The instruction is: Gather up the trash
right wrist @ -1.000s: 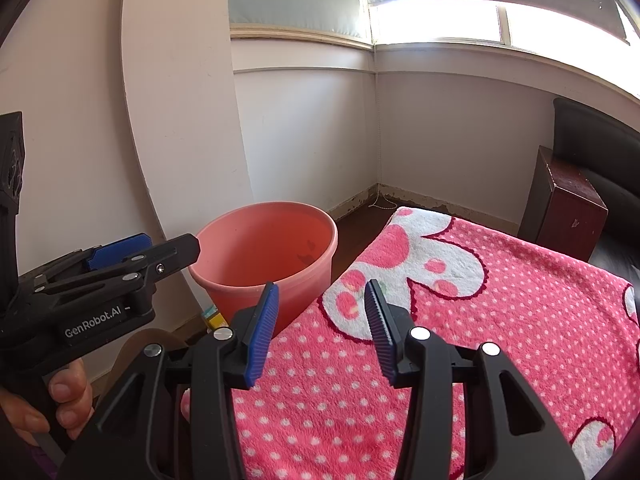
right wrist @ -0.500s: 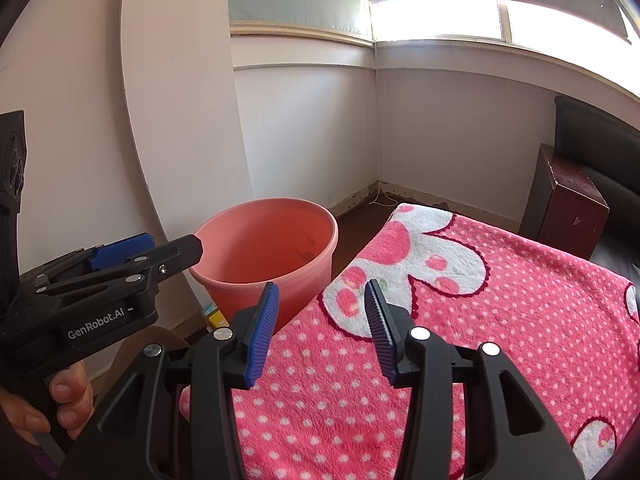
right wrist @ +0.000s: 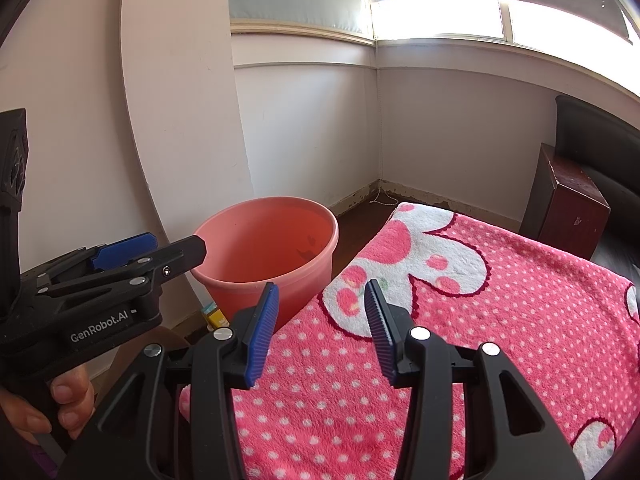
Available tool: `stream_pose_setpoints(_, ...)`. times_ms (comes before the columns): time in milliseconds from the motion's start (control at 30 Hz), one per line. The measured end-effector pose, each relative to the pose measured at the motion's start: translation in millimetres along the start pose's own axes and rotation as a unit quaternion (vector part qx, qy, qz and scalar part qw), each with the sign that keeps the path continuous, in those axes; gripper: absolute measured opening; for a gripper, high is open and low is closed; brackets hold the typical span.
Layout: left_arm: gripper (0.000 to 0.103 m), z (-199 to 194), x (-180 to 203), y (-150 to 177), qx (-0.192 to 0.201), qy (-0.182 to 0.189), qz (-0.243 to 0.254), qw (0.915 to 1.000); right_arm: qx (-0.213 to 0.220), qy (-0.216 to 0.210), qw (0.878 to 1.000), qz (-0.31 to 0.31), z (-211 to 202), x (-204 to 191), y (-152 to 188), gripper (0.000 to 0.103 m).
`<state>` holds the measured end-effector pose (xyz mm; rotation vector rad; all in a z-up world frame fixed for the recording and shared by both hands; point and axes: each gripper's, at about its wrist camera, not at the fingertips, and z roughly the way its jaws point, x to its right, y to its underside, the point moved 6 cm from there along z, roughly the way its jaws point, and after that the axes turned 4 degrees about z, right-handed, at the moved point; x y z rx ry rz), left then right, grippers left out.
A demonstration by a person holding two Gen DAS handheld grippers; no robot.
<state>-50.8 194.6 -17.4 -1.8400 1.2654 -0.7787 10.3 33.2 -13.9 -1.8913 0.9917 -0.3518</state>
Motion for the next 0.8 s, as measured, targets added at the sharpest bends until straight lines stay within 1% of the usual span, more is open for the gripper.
stream_pose_setpoints(500,0.062,6,2,2,-0.004,0.001,0.005,1.0000,-0.007,-0.001,1.000,0.003,2,5,4,0.045)
stream_pose_setpoints(800,0.062,11,3,4,-0.017,0.001,0.002,0.9999,-0.010,-0.003,1.000,0.006,2,9,6,0.045)
